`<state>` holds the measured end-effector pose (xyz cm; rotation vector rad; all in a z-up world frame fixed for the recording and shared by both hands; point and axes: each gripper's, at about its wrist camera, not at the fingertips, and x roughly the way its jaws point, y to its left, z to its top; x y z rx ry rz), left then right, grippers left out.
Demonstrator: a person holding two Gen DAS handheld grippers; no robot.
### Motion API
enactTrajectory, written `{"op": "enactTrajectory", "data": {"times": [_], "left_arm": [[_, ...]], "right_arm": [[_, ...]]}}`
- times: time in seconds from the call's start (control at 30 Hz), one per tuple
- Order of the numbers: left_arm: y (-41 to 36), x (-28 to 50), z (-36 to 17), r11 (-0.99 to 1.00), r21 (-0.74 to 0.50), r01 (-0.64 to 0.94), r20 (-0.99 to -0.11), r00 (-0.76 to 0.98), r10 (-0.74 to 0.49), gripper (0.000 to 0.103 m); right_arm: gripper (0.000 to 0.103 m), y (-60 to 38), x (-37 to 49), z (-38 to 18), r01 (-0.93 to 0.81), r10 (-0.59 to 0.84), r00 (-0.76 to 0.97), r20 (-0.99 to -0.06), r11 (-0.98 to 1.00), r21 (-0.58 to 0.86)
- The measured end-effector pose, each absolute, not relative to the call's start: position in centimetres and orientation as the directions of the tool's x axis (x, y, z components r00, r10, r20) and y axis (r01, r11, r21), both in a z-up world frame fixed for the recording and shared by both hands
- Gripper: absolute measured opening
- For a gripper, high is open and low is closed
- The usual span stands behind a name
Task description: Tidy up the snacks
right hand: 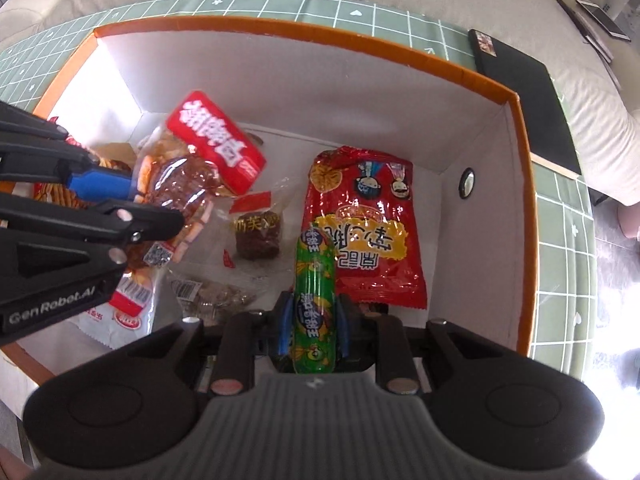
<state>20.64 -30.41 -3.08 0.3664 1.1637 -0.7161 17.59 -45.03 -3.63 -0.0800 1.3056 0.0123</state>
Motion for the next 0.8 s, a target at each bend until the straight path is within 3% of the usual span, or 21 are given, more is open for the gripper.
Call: {"op": "enactTrajectory", "data": {"times": [0.07,0.17,0.27,0.4,0.6,0.8], "left_arm": [[-30.3,20.3,-2.6,0.714,-0.078,0.695,-0.922,0.223,-0.318,0.037],[-30.2,19.8,-1.8,0.706,-0.053,0.706,-0.92,0.24,-0.309,0.05],[-29.4,19.3,-0.3,0.703,-0.022,0.711,-0.909,0.279,-0.311,0.055],[-28.0,18.6,2.2,0.687,0.008,0.727,-0.896,0.311,-0.318,0.066],[-25.5,16.9,5.8,0.671,0.108,0.733,-0.877,0.388,-0.282,0.068],[-21.5,15.9,8.7,0.706,0.154,0.692,-0.855,0.451,-0.255,0.07]], "right_arm": [[0.021,-45.0,17.6,-3.3,-0.055,-0.042,0.271,-0.962,0.997,-0.059],[0.034,-44.6,17.5,-2.3,-0.055,-0.051,0.282,-0.958,0.996,-0.069],[0.038,-44.1,17.4,-1.1,-0.057,-0.065,0.297,-0.953,0.995,-0.086],[0.054,-42.9,17.0,0.8,-0.07,-0.095,0.32,-0.943,0.99,-0.123],[0.068,-40.7,16.3,3.7,-0.091,-0.114,0.358,-0.927,0.984,-0.156],[0.072,-37.2,15.3,6.9,-0.12,-0.096,0.425,-0.9,0.98,-0.161]]}}
